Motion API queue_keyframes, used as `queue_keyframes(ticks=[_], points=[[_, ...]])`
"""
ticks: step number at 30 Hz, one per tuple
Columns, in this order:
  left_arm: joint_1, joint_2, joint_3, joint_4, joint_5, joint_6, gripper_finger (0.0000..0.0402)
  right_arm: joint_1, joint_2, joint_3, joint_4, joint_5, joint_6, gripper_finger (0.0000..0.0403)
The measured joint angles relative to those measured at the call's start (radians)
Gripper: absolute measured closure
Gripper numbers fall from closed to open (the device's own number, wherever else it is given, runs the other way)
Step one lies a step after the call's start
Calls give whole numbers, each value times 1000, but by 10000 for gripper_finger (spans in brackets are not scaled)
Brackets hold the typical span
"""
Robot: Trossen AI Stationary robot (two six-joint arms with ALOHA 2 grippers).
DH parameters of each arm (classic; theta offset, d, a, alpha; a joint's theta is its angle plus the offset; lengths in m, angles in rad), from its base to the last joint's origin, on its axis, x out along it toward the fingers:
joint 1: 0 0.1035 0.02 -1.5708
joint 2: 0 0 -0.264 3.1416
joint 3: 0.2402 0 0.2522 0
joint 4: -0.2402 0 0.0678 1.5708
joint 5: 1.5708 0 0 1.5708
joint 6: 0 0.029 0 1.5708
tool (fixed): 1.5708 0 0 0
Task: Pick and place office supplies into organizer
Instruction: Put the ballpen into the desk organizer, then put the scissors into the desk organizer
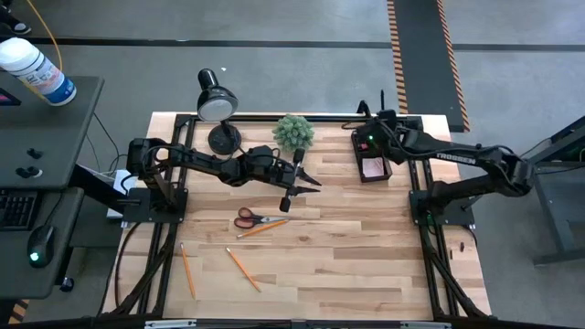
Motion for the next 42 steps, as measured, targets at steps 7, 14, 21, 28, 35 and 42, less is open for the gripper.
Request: queue_keyframes(ticks=[7,14,21,28,35,42], points=[[0,0,0,-26,-15,22,339,-95,0,-143,215,-127,-83,377],[0,0,0,-18,-43,45,339,-111,0,-265,406,-139,-144,377],[0,0,0,-15,-46,45,339,-110,1,-321,457,-176,-137,377],[0,0,0,-9,-46,45,339,-110,2,-323,467,-182,-137,348],[0,0,0,-10,-46,45,339,-110,2,-322,467,-199,-137,318],[1,0,0,-17,-44,55,339,-110,2,-322,541,-221,-156,314]])
